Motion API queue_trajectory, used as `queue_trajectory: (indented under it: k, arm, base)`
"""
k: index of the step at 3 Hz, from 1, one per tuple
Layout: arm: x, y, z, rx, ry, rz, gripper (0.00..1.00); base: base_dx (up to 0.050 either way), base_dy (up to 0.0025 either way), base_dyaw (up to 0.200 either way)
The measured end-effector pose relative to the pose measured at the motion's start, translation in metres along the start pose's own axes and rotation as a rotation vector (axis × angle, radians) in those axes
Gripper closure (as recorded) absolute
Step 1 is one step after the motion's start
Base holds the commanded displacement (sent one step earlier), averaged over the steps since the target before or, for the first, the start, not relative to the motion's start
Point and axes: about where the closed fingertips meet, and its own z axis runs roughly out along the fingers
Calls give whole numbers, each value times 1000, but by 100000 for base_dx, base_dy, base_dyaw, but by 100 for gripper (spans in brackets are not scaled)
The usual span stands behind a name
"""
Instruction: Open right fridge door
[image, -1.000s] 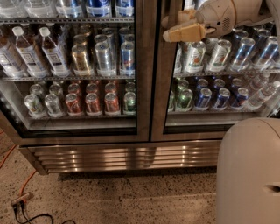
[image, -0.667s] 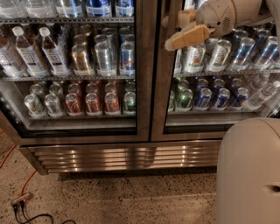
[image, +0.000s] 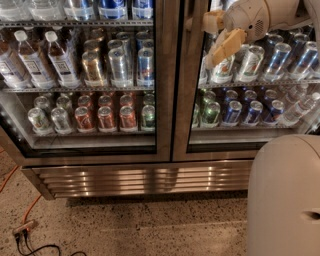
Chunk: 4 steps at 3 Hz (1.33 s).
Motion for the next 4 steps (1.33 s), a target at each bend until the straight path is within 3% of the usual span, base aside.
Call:
queue_trajectory:
  k: [1, 4]
  arm:
    - [-2, -1, -4, 9, -11, -20, 0]
    - [-10, -3, -6, 35, -10, -55, 0]
  base:
    - [0, 0, 0]
    - [0, 0, 0]
